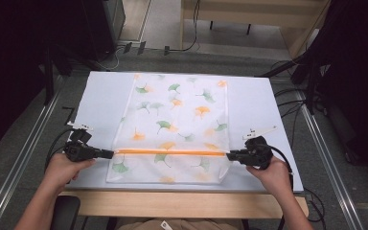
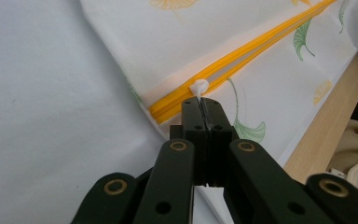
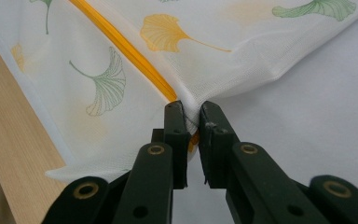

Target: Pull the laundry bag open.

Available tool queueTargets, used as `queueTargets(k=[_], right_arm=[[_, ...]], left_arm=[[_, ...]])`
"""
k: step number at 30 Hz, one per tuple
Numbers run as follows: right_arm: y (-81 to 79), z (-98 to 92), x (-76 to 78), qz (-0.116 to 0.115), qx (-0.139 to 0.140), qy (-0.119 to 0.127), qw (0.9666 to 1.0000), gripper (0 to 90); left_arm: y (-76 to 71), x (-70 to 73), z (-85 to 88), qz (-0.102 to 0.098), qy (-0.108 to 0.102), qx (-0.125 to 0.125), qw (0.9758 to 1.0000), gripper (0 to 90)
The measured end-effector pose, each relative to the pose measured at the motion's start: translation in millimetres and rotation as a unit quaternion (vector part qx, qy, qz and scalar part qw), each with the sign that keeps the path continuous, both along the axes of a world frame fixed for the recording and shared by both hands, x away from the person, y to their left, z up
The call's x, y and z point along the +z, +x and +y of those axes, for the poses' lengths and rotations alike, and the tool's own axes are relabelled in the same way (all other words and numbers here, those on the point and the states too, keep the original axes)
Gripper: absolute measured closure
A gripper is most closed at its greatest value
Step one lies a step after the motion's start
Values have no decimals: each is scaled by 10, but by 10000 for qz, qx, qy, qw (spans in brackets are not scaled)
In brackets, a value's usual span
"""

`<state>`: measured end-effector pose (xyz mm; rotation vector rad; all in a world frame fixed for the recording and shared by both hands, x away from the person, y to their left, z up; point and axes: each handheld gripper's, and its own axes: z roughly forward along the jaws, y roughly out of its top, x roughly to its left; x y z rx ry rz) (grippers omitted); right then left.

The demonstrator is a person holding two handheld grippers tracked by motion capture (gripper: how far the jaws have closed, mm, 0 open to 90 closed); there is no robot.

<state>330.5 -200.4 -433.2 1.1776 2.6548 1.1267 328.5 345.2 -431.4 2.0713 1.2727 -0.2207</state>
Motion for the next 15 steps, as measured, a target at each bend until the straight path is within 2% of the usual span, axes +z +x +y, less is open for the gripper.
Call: queueTargets(k=[11, 15], right_arm=[[1, 3, -5, 9, -8, -13, 10000, 843], [2, 0, -6, 5, -6, -9, 10000, 843]], left_arm=[[-7, 4, 7, 10, -12, 46, 10000, 900], [-11, 14, 4, -57, -18, 19, 10000, 900]])
